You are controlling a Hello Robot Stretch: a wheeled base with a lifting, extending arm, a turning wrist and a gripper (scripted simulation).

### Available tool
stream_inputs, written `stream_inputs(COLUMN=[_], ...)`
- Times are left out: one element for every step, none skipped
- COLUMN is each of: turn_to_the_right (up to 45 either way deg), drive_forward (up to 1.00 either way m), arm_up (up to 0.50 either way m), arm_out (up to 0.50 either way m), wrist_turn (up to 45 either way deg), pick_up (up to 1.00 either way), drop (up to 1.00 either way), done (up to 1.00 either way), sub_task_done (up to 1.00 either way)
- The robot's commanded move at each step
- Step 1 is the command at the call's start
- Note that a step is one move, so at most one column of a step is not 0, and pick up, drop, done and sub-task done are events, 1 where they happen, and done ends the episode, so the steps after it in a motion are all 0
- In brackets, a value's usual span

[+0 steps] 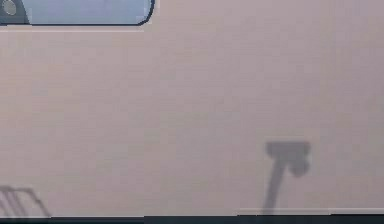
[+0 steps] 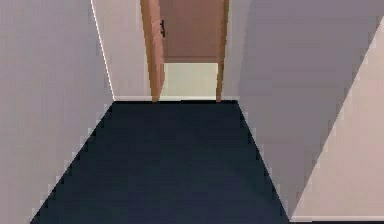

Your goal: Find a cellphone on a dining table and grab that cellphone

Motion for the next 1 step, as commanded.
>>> stream_inputs(turn_to_the_right=[-45.0], drive_forward=[0.00], arm_up=[0.00], arm_out=[0.00], wrist_turn=[0.0], pick_up=[0.00], drop=[0.00], done=[0.00], sub_task_done=[0.00])
